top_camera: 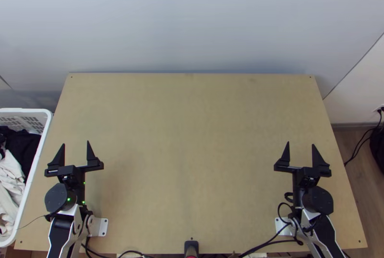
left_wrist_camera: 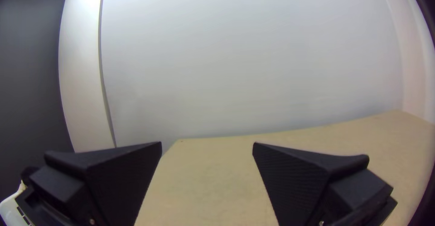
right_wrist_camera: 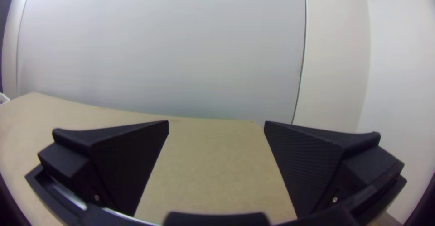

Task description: Fold the t-shirt

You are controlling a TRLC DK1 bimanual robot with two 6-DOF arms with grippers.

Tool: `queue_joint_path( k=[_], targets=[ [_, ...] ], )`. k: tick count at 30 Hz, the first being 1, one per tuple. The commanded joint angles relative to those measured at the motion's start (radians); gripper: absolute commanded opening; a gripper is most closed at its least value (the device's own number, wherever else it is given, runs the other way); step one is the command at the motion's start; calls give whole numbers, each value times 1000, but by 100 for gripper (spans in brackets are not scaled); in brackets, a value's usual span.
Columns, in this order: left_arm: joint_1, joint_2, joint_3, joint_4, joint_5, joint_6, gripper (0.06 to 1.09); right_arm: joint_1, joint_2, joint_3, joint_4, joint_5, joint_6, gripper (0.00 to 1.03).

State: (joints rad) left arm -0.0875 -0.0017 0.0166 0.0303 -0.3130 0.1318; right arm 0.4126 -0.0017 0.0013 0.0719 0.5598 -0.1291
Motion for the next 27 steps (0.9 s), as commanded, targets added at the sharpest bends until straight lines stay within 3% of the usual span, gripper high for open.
queue_joint_path(
  k=[1, 25, 27],
  targets=[
    [0, 0, 0, 0, 0, 0, 104, 0, 0, 0, 0, 0, 0, 98],
    [0, 0, 0, 0, 0, 0, 104, 0, 0, 0, 0, 0, 0, 98],
    [-3, 2, 0, -3, 14, -69, 104, 0, 0, 0, 0, 0, 0, 98]
  ],
)
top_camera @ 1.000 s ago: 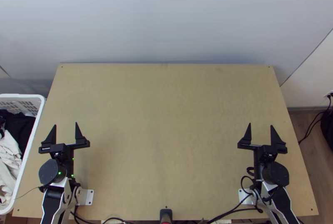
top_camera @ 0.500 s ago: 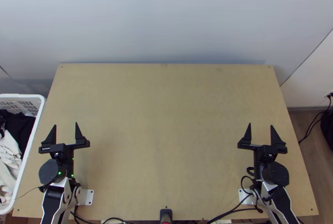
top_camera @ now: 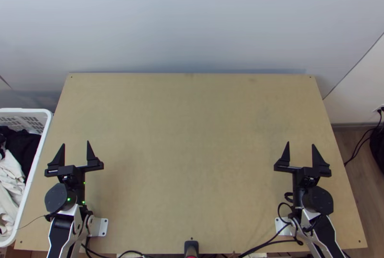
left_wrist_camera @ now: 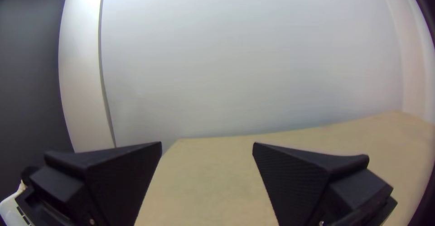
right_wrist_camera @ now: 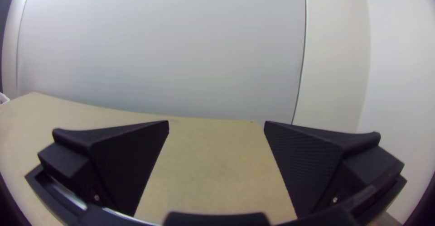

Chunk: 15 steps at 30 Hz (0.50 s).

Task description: Fold the t-shirt

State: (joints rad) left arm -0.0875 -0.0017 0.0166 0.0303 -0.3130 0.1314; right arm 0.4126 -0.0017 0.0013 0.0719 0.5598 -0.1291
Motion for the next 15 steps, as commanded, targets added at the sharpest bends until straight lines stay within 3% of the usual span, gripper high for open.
queue_joint_path(
  k=[1, 15],
  targets=[
    [-8, 2, 2, -6, 26, -116, 104, 0, 0, 0, 0, 0, 0, 98],
    [-27, -3, 16, -32, 26, -99, 104, 11, -1, 0, 6, 0, 34, 98]
  ],
)
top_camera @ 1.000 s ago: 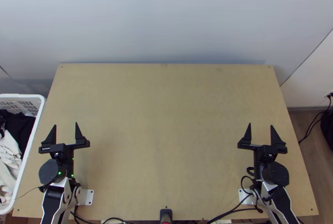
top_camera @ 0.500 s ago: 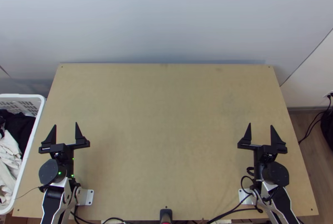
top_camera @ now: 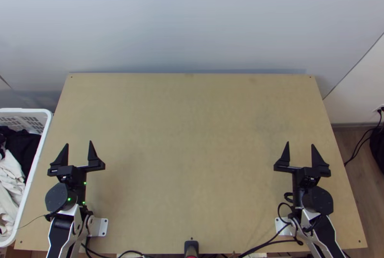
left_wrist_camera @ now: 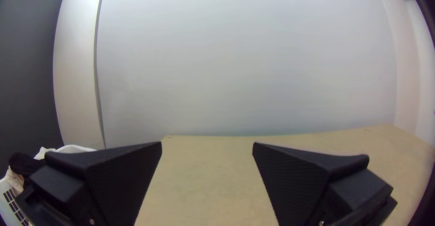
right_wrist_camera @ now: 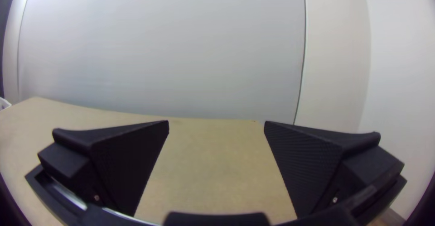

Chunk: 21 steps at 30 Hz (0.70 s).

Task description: Fold the t-shirt

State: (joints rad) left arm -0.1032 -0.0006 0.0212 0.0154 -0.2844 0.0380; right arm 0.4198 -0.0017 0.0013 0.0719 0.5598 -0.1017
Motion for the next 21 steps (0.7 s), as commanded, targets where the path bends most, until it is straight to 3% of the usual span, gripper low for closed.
queue_joint_path(
  k=[1, 6, 9, 15, 21],
  targets=[
    [-15, -2, 16, -15, -2, -6, 104, 5, -1, 0, 6, 0, 3, 98],
    [-29, 2, 77, -141, -4, -26, 104, 7, -3, 12, 2, 5, -69, 98],
    [5, 2, 106, -137, -27, -24, 104, 8, -4, 28, -43, 5, -98, 98],
    [39, 126, 261, -227, -33, -24, 104, 14, -1, 100, -86, 3, -29, 98],
    [94, 278, 445, -235, -33, -35, 104, 17, 22, 195, -103, 3, -70, 98]
  ],
)
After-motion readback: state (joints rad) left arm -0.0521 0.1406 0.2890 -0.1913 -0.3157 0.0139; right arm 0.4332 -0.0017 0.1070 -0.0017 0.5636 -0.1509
